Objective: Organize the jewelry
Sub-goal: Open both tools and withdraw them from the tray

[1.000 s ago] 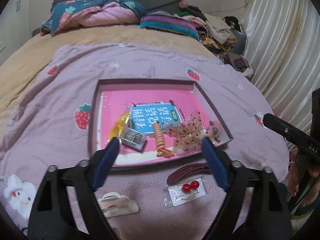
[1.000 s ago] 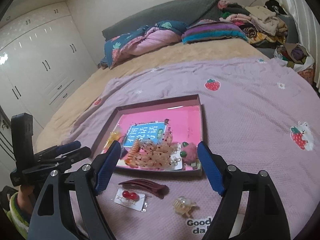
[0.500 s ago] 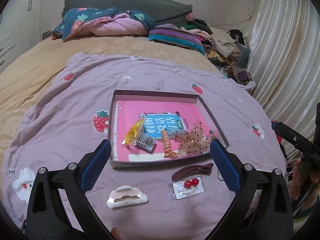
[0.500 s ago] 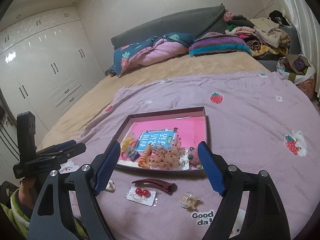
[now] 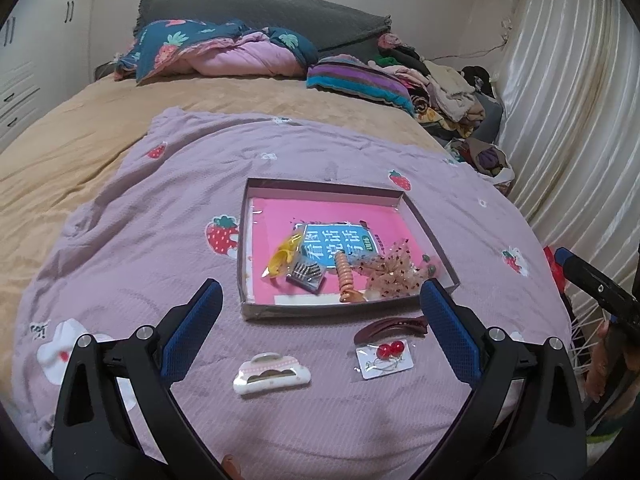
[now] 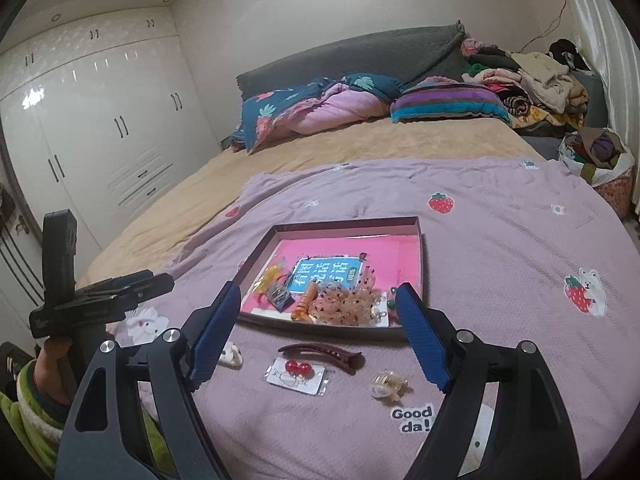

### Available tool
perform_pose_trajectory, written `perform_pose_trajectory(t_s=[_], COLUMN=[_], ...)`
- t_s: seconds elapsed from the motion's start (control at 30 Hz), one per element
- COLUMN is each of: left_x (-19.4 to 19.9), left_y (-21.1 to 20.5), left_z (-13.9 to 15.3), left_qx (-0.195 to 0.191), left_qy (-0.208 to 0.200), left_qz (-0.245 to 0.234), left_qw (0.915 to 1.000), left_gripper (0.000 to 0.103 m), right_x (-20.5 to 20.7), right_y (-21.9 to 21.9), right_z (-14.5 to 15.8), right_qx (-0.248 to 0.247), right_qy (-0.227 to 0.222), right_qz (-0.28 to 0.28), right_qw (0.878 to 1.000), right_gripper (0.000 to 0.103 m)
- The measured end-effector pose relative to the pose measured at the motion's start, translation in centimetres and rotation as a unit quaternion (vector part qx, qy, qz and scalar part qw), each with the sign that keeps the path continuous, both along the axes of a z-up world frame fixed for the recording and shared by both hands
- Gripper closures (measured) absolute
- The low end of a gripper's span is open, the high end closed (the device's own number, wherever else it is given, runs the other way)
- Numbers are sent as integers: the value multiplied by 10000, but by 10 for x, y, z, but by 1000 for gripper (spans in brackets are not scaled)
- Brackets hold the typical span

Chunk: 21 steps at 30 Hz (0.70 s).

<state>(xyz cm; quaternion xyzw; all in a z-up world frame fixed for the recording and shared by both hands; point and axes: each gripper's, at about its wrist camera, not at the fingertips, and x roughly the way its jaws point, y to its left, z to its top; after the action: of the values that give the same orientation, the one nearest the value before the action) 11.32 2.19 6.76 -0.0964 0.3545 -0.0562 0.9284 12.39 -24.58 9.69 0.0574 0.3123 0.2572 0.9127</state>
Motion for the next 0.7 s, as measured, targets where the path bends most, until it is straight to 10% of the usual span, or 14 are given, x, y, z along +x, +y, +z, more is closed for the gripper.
perform_pose_trajectory(t_s=[0.7], left_x=[-32], left_y=[3], left_z=[-33], left_qx=[469], left_qy=[279], left_qz=[57], left_qw=[9985], left_gripper=[10], right_x=[-26], right_y=[27], right_z=[-39], right_qx=[-291], right_qy=[368], right_qz=[410], right_qw=[9981], right_gripper=[24])
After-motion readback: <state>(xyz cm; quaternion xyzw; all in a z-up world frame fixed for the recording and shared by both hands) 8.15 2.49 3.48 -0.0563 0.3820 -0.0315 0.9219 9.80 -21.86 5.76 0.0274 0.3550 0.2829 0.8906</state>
